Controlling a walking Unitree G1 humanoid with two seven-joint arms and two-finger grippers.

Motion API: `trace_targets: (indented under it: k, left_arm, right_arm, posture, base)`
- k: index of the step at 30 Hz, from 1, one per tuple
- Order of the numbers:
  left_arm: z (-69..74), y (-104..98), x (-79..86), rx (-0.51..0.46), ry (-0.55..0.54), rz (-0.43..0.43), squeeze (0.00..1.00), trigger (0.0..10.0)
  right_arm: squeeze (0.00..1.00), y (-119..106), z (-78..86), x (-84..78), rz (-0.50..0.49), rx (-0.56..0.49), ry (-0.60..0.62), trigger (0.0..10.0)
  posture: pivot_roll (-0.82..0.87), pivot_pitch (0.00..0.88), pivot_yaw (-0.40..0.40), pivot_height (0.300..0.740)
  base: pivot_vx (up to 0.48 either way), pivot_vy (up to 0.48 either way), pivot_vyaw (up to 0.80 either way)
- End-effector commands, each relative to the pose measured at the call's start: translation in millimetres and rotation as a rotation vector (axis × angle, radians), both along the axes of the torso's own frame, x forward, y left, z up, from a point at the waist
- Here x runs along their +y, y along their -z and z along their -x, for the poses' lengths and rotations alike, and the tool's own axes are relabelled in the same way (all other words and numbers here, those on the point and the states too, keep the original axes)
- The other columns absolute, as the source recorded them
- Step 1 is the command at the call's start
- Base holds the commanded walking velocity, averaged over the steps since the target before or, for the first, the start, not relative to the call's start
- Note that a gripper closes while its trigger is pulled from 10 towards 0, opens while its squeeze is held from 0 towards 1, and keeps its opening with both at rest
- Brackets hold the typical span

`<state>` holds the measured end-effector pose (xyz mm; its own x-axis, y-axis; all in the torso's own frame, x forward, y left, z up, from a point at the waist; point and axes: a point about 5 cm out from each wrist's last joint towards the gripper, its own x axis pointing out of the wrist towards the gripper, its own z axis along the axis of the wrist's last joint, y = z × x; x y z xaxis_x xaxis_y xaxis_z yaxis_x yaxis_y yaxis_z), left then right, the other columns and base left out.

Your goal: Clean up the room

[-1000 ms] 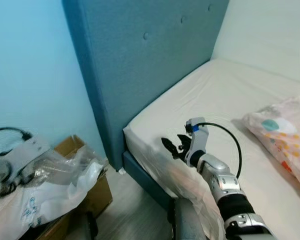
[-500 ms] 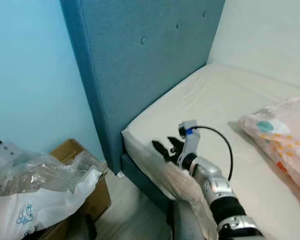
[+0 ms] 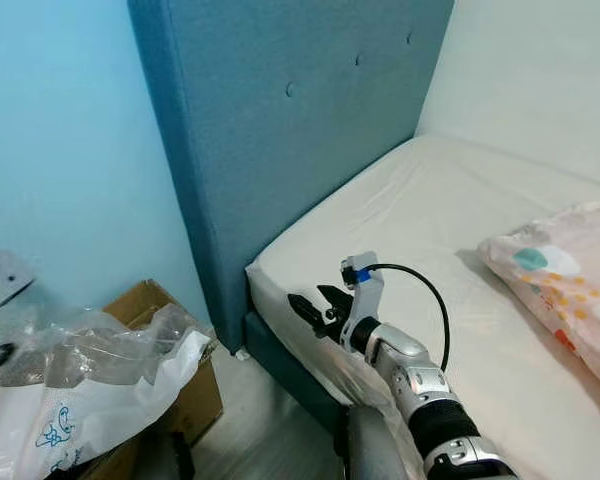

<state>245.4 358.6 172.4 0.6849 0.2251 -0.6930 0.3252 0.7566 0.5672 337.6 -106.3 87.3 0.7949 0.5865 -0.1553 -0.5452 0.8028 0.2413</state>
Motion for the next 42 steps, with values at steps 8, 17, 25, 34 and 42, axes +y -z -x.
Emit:
trace_targets:
  k: [8, 17, 25, 34, 42]
  left_arm:
    - [-8.4, 8, 3.1, -0.131, -0.086, 0.186, 1.00, 10.0]
    - [-12.2, -53, 1.9, -0.254, -0.025, 0.076, 1.00, 10.0]
    - [-9.8, -71, 1.6, -0.248, -0.003, -0.029, 1.00, 10.0]
    - [-11.2, -91, -15.1, -0.361, 0.117, 0.139, 0.00, 10.0]
    - [-18.5, -125, -67.0, -0.659, 0.465, 0.496, 0.00, 10.0]
  right_arm:
    - [0.00, 8, 2.4, -3.3, 0.033, 0.019, 0.008, 10.0]
    - [0.00, 8, 2.4, -5.1, 0.036, 0.019, 0.010, 10.0]
    - [0.00, 9, 2.7, -4.5, 0.038, 0.020, 0.009, 10.0]
    - [0.00, 11, 3.9, -6.1, 0.040, 0.025, 0.011, 10.0]
    - [0.00, 11, 3.2, -7.0, -0.004, 0.031, 0.025, 10.0]
  posture:
    - [-0.01, 0.050, -0.065, 0.560]
    - [-0.01, 0.056, -0.065, 0.560]
    - [-0.01, 0.060, -0.066, 0.560]
    - [-0.01, 0.064, -0.069, 0.560]
    - [0.00, 0.063, -0.064, 0.565]
  base:
    - [0.000, 0.000, 0.00]
    - [0.000, 0.000, 0.00]
    - [0.000, 0.000, 0.00]
    - [0.000, 0.000, 0.00]
    - [0.000, 0.000, 0.00]
